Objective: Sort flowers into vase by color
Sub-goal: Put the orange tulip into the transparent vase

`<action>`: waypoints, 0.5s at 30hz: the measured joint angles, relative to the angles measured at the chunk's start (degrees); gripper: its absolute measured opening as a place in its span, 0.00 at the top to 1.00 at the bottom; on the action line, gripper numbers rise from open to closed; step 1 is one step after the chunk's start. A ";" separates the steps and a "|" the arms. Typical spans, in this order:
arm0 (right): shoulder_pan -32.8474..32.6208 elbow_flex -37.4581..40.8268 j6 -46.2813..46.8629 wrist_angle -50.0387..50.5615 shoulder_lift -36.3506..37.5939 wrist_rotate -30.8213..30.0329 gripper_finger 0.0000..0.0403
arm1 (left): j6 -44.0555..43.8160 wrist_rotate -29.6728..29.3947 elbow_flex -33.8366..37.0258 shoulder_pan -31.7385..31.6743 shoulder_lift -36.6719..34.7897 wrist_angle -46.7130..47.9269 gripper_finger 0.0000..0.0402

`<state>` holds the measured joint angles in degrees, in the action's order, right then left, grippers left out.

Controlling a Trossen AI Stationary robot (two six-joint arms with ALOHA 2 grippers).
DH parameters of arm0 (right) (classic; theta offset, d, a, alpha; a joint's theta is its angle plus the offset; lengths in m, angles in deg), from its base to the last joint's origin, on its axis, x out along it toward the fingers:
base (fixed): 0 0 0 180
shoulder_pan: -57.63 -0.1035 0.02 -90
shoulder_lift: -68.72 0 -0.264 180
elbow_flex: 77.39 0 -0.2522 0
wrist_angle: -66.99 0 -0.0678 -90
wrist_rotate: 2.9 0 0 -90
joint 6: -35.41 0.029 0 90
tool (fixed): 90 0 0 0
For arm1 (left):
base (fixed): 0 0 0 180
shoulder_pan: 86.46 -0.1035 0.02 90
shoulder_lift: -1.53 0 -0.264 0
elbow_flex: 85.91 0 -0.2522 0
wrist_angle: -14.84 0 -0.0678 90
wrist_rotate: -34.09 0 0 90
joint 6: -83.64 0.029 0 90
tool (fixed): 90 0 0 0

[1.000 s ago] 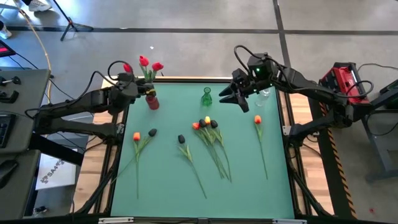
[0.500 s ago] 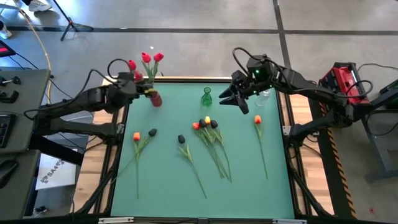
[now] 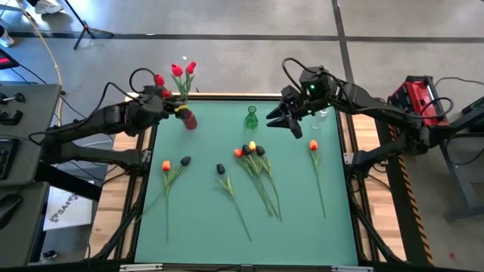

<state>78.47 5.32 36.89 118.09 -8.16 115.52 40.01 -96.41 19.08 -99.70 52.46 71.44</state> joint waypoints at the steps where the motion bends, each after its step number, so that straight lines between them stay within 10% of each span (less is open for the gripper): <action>1: 0.00 0.00 0.00 0.26 0.00 0.00 0.66 | 0.65 -0.11 -0.73 0.42 -0.03 0.05 0.58; 15: 0.17 0.00 4.18 8.32 0.00 -12.69 0.66 | 4.28 -2.36 -7.78 6.37 -1.13 10.76 0.58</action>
<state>78.65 5.32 41.06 126.40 -8.16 102.83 44.29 -98.77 11.30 -93.33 51.34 82.20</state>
